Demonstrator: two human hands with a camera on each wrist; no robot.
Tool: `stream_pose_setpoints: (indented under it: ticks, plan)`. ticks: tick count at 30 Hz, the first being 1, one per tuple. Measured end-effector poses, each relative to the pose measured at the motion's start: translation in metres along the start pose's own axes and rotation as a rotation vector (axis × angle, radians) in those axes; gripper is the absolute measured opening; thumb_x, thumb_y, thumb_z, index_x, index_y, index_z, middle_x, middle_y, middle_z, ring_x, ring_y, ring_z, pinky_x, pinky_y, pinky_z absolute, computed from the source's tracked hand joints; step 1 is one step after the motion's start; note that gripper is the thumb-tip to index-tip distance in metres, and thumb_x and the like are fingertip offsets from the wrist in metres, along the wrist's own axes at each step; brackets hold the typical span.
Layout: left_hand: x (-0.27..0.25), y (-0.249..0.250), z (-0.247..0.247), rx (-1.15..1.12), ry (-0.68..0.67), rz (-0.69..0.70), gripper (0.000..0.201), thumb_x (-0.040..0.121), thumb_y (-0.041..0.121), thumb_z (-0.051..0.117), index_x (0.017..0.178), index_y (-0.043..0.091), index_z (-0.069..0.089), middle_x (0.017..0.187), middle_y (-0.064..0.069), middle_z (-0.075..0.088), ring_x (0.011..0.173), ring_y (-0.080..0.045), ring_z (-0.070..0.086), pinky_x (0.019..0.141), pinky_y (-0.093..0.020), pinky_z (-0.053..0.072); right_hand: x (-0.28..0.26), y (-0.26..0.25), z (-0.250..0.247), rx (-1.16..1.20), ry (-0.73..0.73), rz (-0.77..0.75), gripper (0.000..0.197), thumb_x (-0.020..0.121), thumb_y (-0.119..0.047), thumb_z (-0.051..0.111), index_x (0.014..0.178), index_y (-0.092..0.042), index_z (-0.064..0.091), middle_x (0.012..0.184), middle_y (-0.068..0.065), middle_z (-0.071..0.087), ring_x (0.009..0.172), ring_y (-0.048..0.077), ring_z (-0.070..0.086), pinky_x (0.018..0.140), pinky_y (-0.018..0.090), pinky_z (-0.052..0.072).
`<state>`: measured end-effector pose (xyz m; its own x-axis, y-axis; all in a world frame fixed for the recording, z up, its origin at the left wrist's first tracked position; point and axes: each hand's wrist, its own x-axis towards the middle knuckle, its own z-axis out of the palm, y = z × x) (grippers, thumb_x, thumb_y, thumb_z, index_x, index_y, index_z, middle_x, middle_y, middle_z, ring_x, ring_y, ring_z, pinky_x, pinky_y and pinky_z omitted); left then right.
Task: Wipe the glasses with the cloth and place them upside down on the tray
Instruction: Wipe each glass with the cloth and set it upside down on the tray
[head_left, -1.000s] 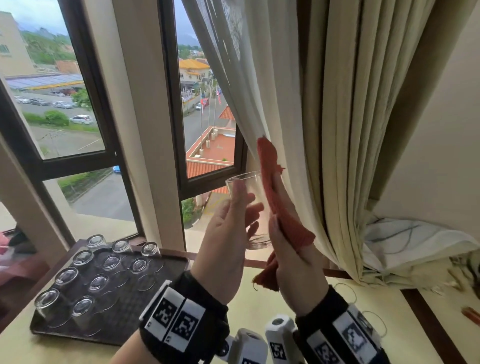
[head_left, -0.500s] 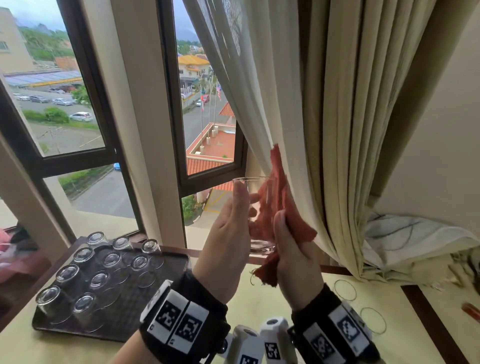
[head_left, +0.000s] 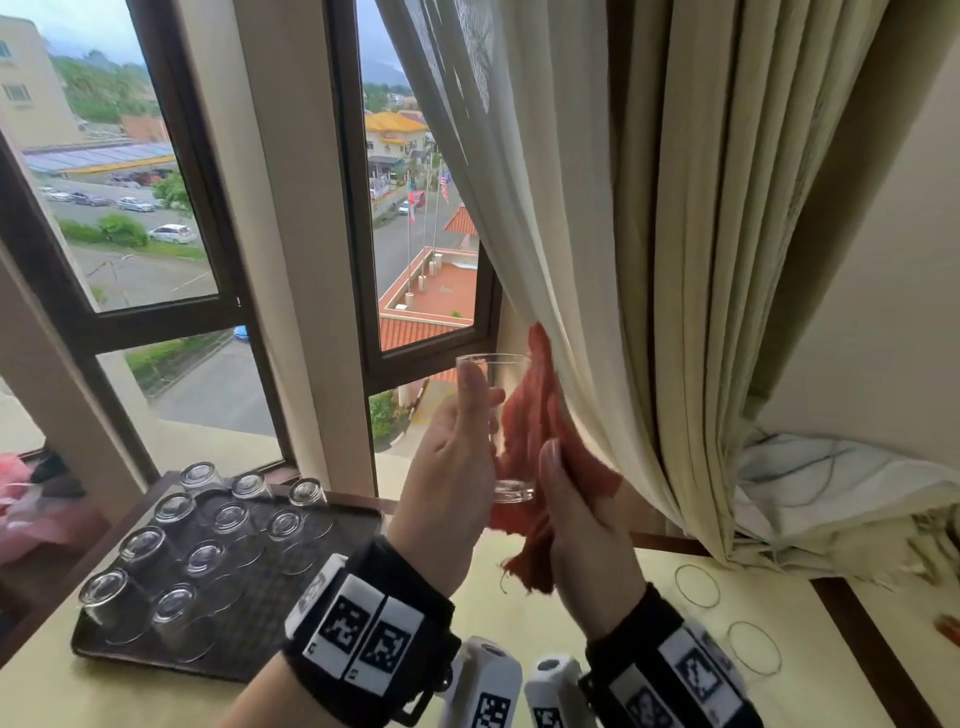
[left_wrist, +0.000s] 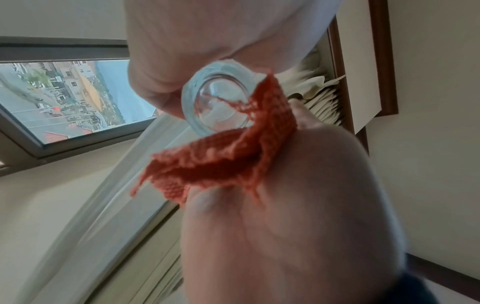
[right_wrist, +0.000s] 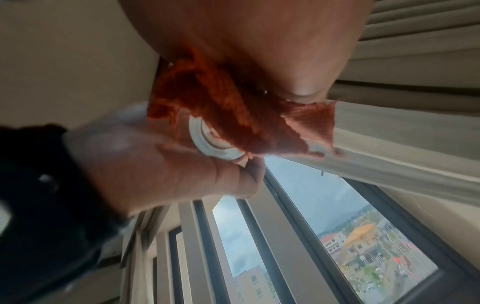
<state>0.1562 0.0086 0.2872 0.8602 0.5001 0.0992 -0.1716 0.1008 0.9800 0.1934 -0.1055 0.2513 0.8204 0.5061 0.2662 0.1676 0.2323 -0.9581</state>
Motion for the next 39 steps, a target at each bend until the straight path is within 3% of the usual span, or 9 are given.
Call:
stream_pose_setpoints:
  ticks: [3,8,13,17,22,26,29,33,39]
  plan:
    - [0.0,0.0,0.008,-0.122,0.086,-0.032,0.08,0.093,0.082,0.034,0.121,0.019,0.073,0.106,-0.004,0.063,0.099,-0.023,0.059,0.102,-0.048,0.054,0.008,-0.009,-0.002,-0.109,0.027,-0.077,0.072,0.094,-0.07,0.054,0.143,-0.018,0.062,0.078,-0.024,0.068,0.075,-0.003,0.062,0.072,0.019,0.054]
    - [0.006,0.02,0.003,-0.138,0.073,-0.045,0.074,0.097,0.081,0.029,0.112,0.029,0.08,0.109,0.0,0.082,0.105,-0.018,0.078,0.09,-0.036,0.06,-0.023,0.018,-0.002,-0.196,-0.187,-0.217,0.055,0.106,-0.041,0.051,0.158,-0.052,0.036,0.143,-0.015,0.05,0.103,-0.004,0.036,0.099,0.045,0.037]
    - [0.012,0.015,-0.004,-0.107,0.122,-0.114,0.124,0.039,0.085,0.087,0.137,0.018,0.05,0.107,-0.012,0.076,0.092,-0.022,0.078,0.096,-0.05,0.062,-0.032,0.017,0.0,-0.055,-0.099,-0.095,0.053,0.097,-0.052,0.054,0.148,-0.062,0.044,0.077,-0.024,0.064,0.059,-0.004,0.056,0.058,0.014,0.046]
    - [0.005,0.007,0.001,-0.173,0.133,-0.134,0.094,0.064,0.068,0.089,0.13,0.01,0.056,0.079,-0.004,0.078,0.08,-0.023,0.075,0.09,-0.046,0.062,-0.006,-0.006,-0.003,-0.032,0.029,0.031,0.045,0.103,-0.054,0.054,0.144,-0.036,0.061,0.089,0.014,0.075,0.058,0.025,0.067,0.051,0.039,0.059]
    - [0.0,-0.002,0.012,-0.217,0.08,-0.207,0.074,0.097,0.08,0.05,0.123,0.016,0.075,0.121,-0.014,0.078,0.118,-0.033,0.073,0.109,-0.057,0.053,0.01,-0.015,0.0,-0.202,-0.015,-0.275,0.051,0.106,-0.035,0.051,0.155,-0.047,0.044,0.154,-0.016,0.053,0.131,0.011,0.056,0.111,0.036,0.048]
    - [0.003,0.006,0.003,-0.274,0.08,-0.214,0.067,0.103,0.071,0.043,0.125,0.018,0.077,0.118,-0.008,0.081,0.114,-0.026,0.077,0.104,-0.051,0.056,0.003,0.007,0.002,-0.48,-0.133,-0.404,0.049,0.109,-0.058,0.042,0.157,-0.059,0.03,0.169,-0.035,0.015,0.157,0.005,0.023,0.128,0.053,0.027]
    - [0.008,0.004,-0.009,-0.208,0.076,-0.191,0.081,0.097,0.079,0.04,0.124,0.012,0.075,0.118,-0.014,0.079,0.106,-0.029,0.076,0.088,-0.046,0.062,-0.027,0.023,-0.005,-0.418,-0.138,-0.29,0.059,0.107,-0.037,0.05,0.162,-0.047,0.031,0.16,-0.007,0.05,0.118,0.019,0.055,0.107,0.063,0.05]
    - [0.004,-0.001,-0.008,-0.164,0.022,-0.162,0.082,0.095,0.079,0.041,0.123,0.009,0.073,0.102,-0.016,0.076,0.085,-0.026,0.075,0.079,-0.045,0.061,-0.022,0.013,-0.003,-0.128,-0.05,-0.059,0.052,0.099,-0.049,0.052,0.15,-0.051,0.049,0.075,-0.004,0.072,0.051,0.008,0.059,0.045,0.029,0.052]
    - [-0.004,-0.005,0.008,-0.136,0.032,-0.158,0.083,0.095,0.086,0.037,0.117,0.015,0.076,0.122,-0.025,0.073,0.103,-0.04,0.074,0.1,-0.062,0.058,-0.001,-0.011,-0.004,-0.182,0.029,-0.22,0.057,0.104,-0.054,0.046,0.158,-0.036,0.044,0.115,-0.015,0.075,0.098,0.014,0.075,0.08,0.047,0.065]
